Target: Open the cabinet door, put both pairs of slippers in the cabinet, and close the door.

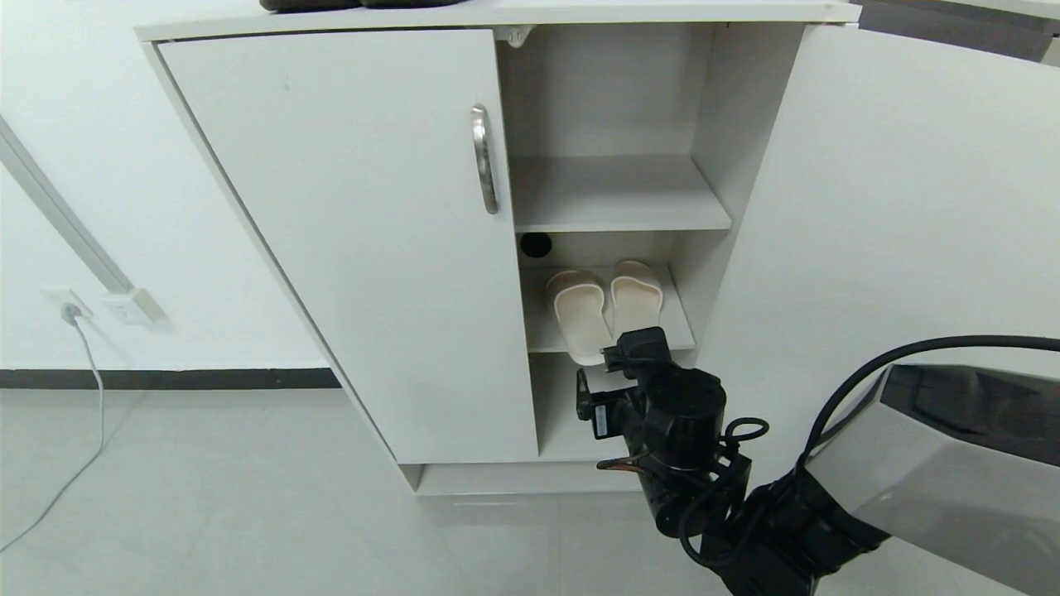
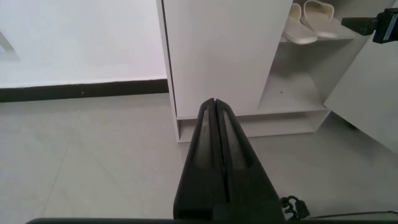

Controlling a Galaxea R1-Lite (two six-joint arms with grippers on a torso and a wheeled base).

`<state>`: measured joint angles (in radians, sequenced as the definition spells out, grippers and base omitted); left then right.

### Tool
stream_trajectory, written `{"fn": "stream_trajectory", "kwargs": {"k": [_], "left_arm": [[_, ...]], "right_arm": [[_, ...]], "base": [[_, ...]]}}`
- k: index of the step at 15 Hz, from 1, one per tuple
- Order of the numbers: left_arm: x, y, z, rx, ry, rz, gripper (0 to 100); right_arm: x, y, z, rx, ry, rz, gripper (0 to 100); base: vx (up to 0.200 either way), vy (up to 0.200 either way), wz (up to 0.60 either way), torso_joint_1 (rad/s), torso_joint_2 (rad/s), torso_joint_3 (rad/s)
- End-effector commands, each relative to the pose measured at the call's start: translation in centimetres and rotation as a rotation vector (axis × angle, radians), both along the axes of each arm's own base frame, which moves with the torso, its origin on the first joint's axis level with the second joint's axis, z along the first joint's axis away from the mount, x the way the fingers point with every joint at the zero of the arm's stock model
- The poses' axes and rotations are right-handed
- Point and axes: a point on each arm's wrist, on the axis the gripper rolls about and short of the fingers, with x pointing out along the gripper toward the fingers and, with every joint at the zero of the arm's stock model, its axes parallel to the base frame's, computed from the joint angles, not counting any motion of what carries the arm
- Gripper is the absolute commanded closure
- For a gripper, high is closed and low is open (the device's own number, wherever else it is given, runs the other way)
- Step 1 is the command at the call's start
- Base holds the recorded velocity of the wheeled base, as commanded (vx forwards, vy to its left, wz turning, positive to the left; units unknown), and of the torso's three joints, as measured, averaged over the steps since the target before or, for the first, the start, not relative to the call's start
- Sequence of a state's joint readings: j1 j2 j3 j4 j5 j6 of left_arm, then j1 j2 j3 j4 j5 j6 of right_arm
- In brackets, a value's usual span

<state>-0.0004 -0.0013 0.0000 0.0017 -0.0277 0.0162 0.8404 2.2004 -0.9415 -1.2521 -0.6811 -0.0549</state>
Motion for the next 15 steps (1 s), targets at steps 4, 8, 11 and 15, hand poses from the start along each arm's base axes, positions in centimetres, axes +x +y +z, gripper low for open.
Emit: {"fn": "stream_trajectory", "kwargs": {"k": [4, 8, 11, 15], "left_arm": [[0.01, 0.00, 0.00, 0.007, 0.001, 0.000, 100], [0.01, 0.00, 0.00, 0.002, 0.001, 0.000, 100], [0.01, 0.00, 0.00, 0.002, 0.001, 0.000, 100], [0.01, 0.00, 0.00, 0.002, 0.001, 0.000, 100]], "right_arm": [[0.19, -0.24, 0.03, -0.004, 0.001, -0.007, 0], [0.04, -0.40, -0.33, -0.018, 0.012, -0.007, 0], [0.04, -0.40, -0.33, -0.019, 0.012, -0.007, 0], [-0.01, -0.46, -0.52, -0.029, 0.017, -0.007, 0]], "base": [[0.000, 0.000, 0.00, 0.001, 0.00, 0.201], [0.000, 0.000, 0.00, 0.001, 0.00, 0.173], [0.000, 0.000, 0.00, 0.000, 0.00, 0.000], [0.000, 0.150, 0.00, 0.004, 0.00, 0.007]]}}
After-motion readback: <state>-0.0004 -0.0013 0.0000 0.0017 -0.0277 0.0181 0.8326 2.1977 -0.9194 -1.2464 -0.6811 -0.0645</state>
